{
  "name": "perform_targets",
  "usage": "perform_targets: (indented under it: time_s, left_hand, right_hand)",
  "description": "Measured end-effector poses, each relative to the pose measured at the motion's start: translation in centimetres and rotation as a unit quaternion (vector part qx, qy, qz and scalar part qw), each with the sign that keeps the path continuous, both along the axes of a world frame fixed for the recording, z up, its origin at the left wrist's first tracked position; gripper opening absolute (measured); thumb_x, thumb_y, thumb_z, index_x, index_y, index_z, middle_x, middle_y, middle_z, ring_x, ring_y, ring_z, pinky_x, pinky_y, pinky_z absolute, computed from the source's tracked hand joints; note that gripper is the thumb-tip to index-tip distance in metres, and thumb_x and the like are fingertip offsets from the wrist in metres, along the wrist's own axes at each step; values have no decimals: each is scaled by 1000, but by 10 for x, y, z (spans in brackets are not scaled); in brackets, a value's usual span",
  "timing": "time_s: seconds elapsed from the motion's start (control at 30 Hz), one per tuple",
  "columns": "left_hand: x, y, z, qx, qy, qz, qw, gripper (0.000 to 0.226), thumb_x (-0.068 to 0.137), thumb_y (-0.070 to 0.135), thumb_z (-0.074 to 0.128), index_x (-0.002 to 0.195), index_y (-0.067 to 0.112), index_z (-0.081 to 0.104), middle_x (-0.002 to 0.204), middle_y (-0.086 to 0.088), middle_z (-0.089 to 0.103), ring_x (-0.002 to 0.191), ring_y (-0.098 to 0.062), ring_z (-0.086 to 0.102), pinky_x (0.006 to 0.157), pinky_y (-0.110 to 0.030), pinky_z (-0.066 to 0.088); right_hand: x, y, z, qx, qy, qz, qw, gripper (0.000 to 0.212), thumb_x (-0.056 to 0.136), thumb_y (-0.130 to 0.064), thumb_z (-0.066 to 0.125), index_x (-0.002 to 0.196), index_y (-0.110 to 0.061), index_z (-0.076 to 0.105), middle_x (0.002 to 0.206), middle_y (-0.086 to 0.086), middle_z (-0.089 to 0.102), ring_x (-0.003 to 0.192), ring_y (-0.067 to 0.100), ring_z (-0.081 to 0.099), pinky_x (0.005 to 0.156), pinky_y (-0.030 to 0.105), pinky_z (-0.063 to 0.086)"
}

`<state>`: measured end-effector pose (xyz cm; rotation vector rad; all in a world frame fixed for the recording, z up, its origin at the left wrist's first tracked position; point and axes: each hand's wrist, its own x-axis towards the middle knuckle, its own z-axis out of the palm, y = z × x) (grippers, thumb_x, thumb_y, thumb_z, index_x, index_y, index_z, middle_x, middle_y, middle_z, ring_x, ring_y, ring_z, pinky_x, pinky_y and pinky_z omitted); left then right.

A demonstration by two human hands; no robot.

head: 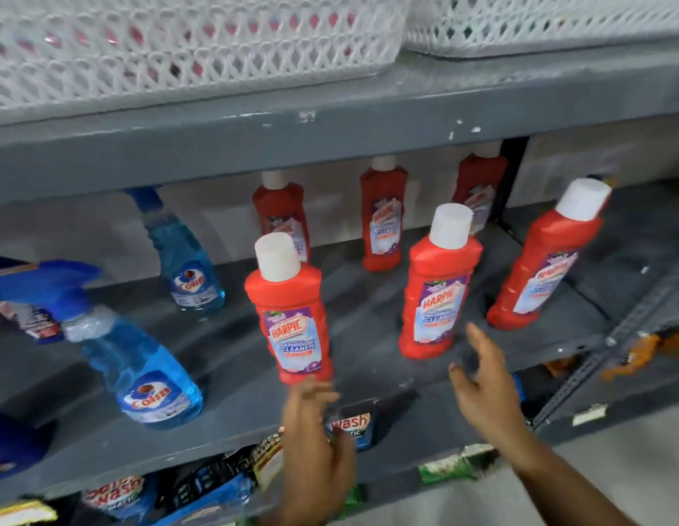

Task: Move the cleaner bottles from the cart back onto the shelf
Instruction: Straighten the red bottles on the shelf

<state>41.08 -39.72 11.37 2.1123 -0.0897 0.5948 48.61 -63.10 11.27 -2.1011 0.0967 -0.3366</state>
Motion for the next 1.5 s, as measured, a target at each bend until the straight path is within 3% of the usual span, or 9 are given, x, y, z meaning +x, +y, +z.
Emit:
perform_targets:
  time_s: [0.17, 0.43, 0.6, 0.7, 0.8, 1.07, 1.23, 1.4, 1.5]
  left_hand:
    - [40, -77, 14, -36, 162, -185, 969, 85, 74, 2, 50, 146, 20, 7, 156, 10, 0, 147, -4, 3, 116, -12, 4]
    - [66, -96, -1, -123, 186, -120, 967, 89, 69, -6, 56, 147, 18, 21, 154, -3, 34, 142, -17, 33, 118, -42, 29]
    - [42, -147, 4, -23, -7, 97, 995, 72, 66, 1, 46, 137, 4, 40, 148, -14, 38, 142, -28, 30, 118, -35, 23]
    - [48, -201, 6, -30, 1, -43, 999, 77, 70, 4, 44, 144, 23, 29, 155, 1, 29, 146, -10, 20, 117, -18, 16]
    - [79, -238, 4, -104, 162, -105, 976, 82, 78, 4, 46, 147, 22, 6, 158, 7, 4, 148, -9, 3, 120, -20, 9]
    - [128, -267, 13, -126, 195, -161, 959, 88, 58, -4, 42, 143, 18, 33, 145, 0, 45, 136, -7, 38, 118, -35, 28]
    - [123, -271, 15, -128, 213, -150, 957, 85, 63, -4, 45, 144, 20, 30, 148, -1, 41, 139, -11, 35, 119, -35, 26]
    - [86, -238, 9, 5, 161, -67, 985, 79, 75, 11, 44, 147, 18, 14, 155, 6, 7, 148, -16, 9, 111, -4, 4]
    - [53, -204, 22, 123, 53, -35, 990, 71, 79, 10, 51, 144, 19, 23, 157, -4, 17, 147, -20, 18, 119, -29, 20]
  right_hand:
    - [19, -7, 5, -25, 94, 117, 988, 73, 79, 2, 55, 145, -17, 30, 145, 2, 46, 132, 18, 44, 110, 39, 36]
    - [19, 0, 1, -36, 53, 155, 986, 72, 75, -1, 57, 143, -10, 32, 141, 9, 49, 130, 22, 46, 109, 35, 36]
    - [0, -57, -7, 43, -47, 96, 993, 69, 74, 3, 59, 139, 1, 34, 143, 17, 40, 134, 24, 37, 114, 33, 25]
    - [31, -122, -10, 46, -77, -9, 996, 71, 71, 4, 57, 137, 6, 32, 138, 27, 39, 130, 31, 37, 112, 39, 27]
    - [69, -158, 1, 62, 71, 16, 995, 69, 78, 9, 52, 142, -7, 31, 144, 19, 42, 132, 32, 41, 111, 43, 32]
    - [80, -161, 4, -25, 98, 97, 990, 63, 77, -1, 48, 136, -22, 40, 123, 11, 64, 108, 32, 61, 78, 28, 42]
    - [76, -163, 9, 11, 72, 84, 994, 68, 80, 1, 48, 143, -15, 30, 140, 13, 51, 125, 28, 50, 99, 32, 41]
    - [63, -182, 22, 112, -22, 46, 992, 62, 84, 3, 52, 141, -16, 34, 144, 11, 43, 130, 20, 44, 109, 39, 35]
    - [52, -181, 42, 160, -74, 56, 983, 54, 84, 7, 55, 131, -18, 45, 135, 7, 51, 121, 17, 51, 105, 32, 36]
